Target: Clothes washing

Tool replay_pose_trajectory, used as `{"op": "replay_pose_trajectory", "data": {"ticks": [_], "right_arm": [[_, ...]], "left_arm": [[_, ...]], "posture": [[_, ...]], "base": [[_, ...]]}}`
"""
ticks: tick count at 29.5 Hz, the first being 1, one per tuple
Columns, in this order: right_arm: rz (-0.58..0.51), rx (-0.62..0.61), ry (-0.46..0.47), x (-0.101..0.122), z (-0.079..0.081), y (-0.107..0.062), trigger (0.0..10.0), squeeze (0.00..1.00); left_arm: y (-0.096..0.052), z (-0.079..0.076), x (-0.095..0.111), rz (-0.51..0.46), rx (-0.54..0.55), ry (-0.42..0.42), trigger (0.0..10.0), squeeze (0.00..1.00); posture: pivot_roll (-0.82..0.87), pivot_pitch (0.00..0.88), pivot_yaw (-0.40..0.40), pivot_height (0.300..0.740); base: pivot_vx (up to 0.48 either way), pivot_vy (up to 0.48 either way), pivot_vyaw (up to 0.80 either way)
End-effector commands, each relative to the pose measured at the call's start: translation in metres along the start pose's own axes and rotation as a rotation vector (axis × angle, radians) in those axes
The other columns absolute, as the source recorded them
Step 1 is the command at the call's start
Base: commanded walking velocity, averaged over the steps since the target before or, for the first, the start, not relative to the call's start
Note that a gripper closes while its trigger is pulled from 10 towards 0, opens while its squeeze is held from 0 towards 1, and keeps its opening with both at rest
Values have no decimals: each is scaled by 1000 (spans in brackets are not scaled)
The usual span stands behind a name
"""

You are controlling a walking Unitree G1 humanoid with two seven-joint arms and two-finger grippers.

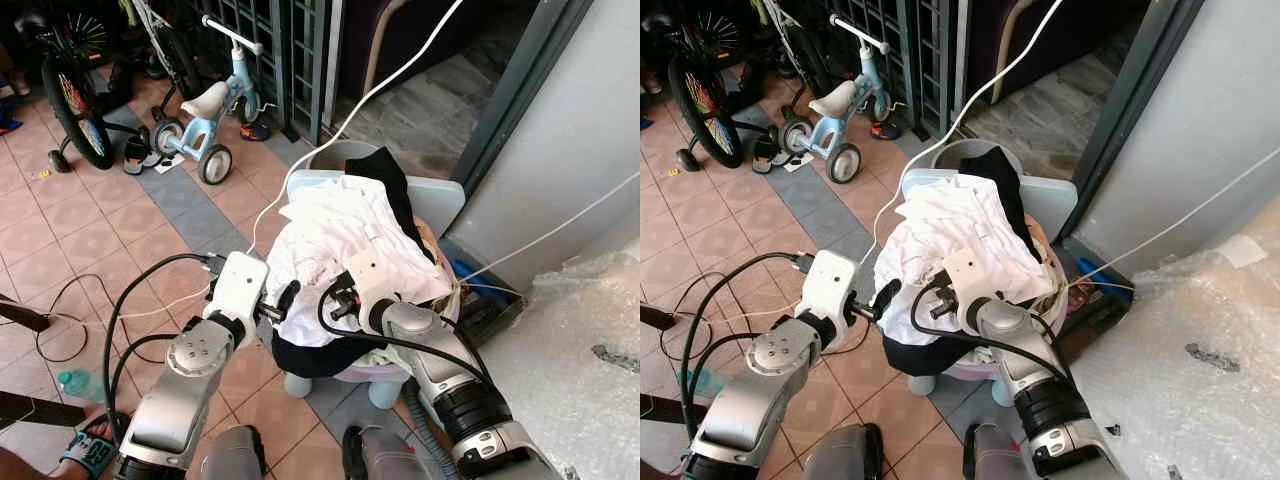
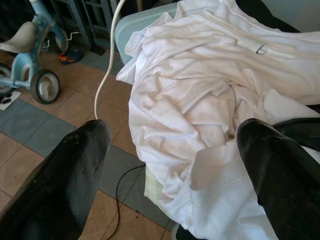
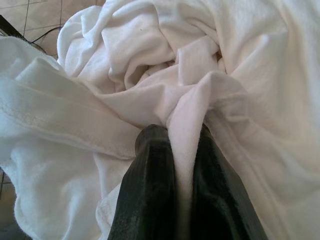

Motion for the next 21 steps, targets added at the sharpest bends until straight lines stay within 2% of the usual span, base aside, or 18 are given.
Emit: {"op": "replay_pose_trajectory", "data": {"ticks": [1, 4, 7, 8, 11, 12, 13, 14, 18, 20, 21], "right_arm": [[-22, -21, 43, 5, -5, -1, 0, 0], [-82, -32, 86, 18, -6, -1, 0, 0], [-264, -73, 151, 61, -16, -9, 0, 0], [-370, -96, 176, 86, -23, -17, 0, 0], [-459, -118, 194, 109, -30, -27, 0, 0], [-508, -127, 204, 121, -34, -34, 0, 0], [-556, -143, 210, 132, -40, -41, 0, 0], [-621, -165, 215, 147, -47, -53, 0, 0], [-718, -211, 221, 163, -58, -72, 0, 0], [-780, -251, 191, 174, -65, -86, 0, 0], [-802, -263, 186, 179, -67, -90, 0, 0]], "left_arm": [[0, 6, -1, -6, 36, -17, 10000, 1000], [0, 11, 1, -21, 71, -31, 10000, 1000], [1, 22, 7, -53, 140, -48, 10000, 1000], [1, 25, 8, -58, 154, -54, 10000, 1000], [2, 27, 6, -39, 178, -53, 10000, 1000], [2, 27, 4, -28, 190, -46, 10000, 867], [1, 28, 2, -16, 205, -36, 10000, 0], [1, 27, -1, -4, 202, -48, 10000, 0], [0, 24, -2, -5, 196, -88, 10000, 0], [1, 22, -1, 5, 214, -83, 10000, 0], [3, 17, 1, -9, 186, -94, 10000, 0]], "posture": [[66, 127, -23, 728], [65, 121, -22, 728], [62, 116, -20, 728], [62, 114, -21, 728], [59, 112, -19, 728], [57, 111, -19, 728], [56, 111, -18, 728], [56, 111, -19, 728], [56, 109, -22, 728], [52, 107, -23, 728], [47, 103, -23, 728]], "base": [[0, 0, 0], [0, 0, 0], [0, 0, 0], [0, 0, 0], [0, 0, 0], [0, 0, 0], [0, 0, 0], [0, 0, 0], [0, 0, 0], [0, 0, 0], [0, 0, 0]]}}
Point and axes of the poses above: a point about 5 cm out from each wrist's last joint towards the gripper, its own y axis pointing out of the wrist towards the gripper, its own x axis along the axis of the wrist's last joint, z = x × y, the point moved 5 cm from there along y, pointing out of the wrist towards the gripper, and after that the axes turned 8 degrees about y, right-handed, at the moved point
